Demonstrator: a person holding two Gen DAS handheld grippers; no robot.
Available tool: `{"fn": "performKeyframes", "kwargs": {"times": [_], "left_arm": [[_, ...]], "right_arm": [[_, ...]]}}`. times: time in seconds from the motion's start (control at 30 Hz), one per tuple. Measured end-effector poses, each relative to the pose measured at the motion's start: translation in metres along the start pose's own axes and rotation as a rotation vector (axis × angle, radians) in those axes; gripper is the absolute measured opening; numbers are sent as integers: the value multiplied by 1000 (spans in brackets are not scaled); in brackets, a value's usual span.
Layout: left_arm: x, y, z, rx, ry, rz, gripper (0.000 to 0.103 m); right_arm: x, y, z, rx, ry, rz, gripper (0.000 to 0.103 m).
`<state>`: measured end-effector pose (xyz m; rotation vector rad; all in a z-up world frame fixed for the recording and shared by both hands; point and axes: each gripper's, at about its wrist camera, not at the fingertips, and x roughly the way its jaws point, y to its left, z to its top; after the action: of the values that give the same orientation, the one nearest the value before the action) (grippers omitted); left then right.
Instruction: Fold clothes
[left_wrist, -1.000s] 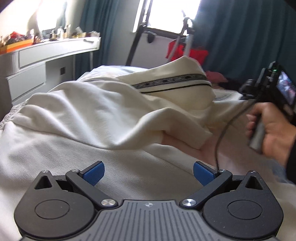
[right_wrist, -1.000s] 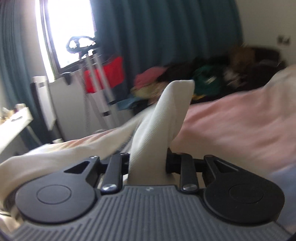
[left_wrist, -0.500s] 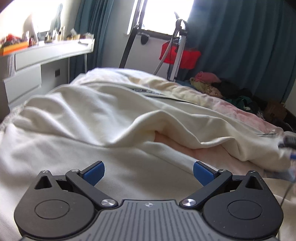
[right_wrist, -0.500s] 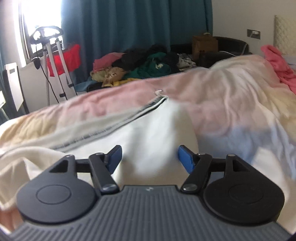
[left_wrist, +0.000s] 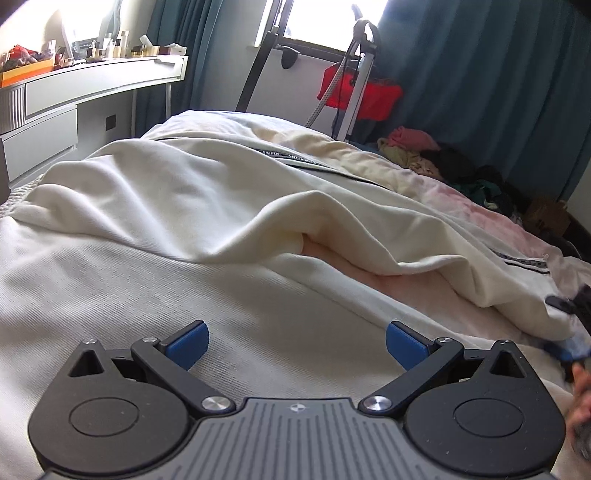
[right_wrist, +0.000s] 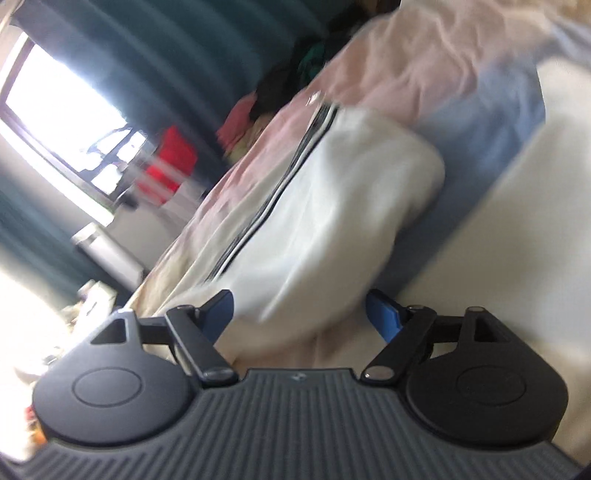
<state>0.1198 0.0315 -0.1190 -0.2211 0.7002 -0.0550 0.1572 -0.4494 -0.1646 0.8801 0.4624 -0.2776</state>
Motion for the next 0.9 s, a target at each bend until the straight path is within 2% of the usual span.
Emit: {"fn": "performKeyframes", "kwargs": {"times": [0.1, 0.13, 0.17, 0.2, 0.23, 0.27, 0.33, 0.5, 0.6, 0.67, 0.73, 0.9], "left_arm": [[5, -3, -3, 24, -22, -26, 103], [5, -6, -4, 39, -30, -39, 103], [6, -9, -5, 52, -39, -53, 103], [5, -12, -6, 64, -51, -66, 103], [5, -15, -8, 76, -61, -78, 103], [5, -18, -9, 90, -69, -86, 103], [7, -24, -10, 108, -77, -77, 103], [9, -31, -12, 132, -101, -45, 103], [8, -30, -11, 116, -101, -61, 103], [8, -30, -10, 117, -95, -67, 103], [8, -32, -9, 126, -97, -60, 103], [9, -31, -9, 119, -59, -68, 103]], "right_arm": [[24, -14, 17, 155, -126, -104, 80], [32, -19, 23, 221, -164, -132, 72], [37, -18, 31, 241, -194, -160, 53], [42, -13, 41, 219, -208, -186, 41], [47, -5, 52, 169, -212, -212, 20], [50, 4, 63, 112, -224, -249, 12], [48, 21, 84, 32, -271, -282, 10], [32, 70, 152, -109, -382, -228, 9], [22, 84, 168, -199, -443, -213, 9], [13, 68, 171, -198, -456, -215, 9], [11, 38, 166, -194, -432, -240, 9], [16, -56, 127, -131, -275, -338, 10]]}}
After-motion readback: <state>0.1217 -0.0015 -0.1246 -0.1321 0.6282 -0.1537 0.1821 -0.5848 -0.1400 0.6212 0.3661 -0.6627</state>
